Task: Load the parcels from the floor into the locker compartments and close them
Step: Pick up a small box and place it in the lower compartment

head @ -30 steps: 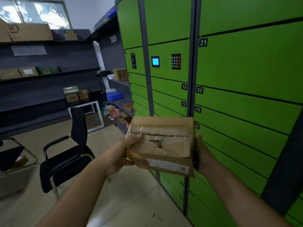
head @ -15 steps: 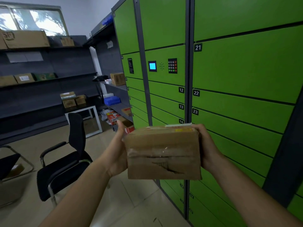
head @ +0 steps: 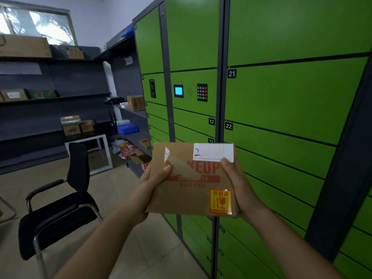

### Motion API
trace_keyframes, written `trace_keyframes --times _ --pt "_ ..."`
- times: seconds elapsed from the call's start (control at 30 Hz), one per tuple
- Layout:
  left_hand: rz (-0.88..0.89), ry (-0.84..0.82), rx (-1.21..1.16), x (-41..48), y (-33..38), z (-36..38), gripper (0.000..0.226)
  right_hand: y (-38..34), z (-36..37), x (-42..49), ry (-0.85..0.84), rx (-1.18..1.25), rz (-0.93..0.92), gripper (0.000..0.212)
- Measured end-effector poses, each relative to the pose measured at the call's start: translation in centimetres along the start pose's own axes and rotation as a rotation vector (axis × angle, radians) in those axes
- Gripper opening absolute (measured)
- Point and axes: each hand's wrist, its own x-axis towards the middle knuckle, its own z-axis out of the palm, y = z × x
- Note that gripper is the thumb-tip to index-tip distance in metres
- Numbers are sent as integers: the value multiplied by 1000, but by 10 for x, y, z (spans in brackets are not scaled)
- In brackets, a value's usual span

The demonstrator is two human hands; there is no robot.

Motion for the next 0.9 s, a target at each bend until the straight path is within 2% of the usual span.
trace_keyframes --times 0.07,0.17,0.27,0.33,0.4,0.53,0.77,0.83,0.9 --pt "35 -2 9 -2 0 0 56 -4 0 0 -40 -39 6 58" --pt "95 -2 49 -4 2 3 58 -10 -3 -2 -9 5 -38 49" --pt "143 -21 106 -1 8 6 56 -10 -3 -4 72 89 -57 56" --pt "166 -33 99 3 12 7 66 -11 -6 -6 136 133 -44 71" --pt "154 -36 51 4 14 9 76 -16 -8 -8 105 144 -40 81" --pt "156 -28 0 0 15 14 71 -36 -9 -15 74 112 -158 70" --pt "191 -52 -53 -6 28 19 67 -67 1 -28 74 69 -295 65" --pt "195 -84 -66 -6 33 21 62 -71 1 -32 90 68 -307 67" --pt "189 -113 -77 -7 37 24 67 -75 1 -36 111 55 -298 82"
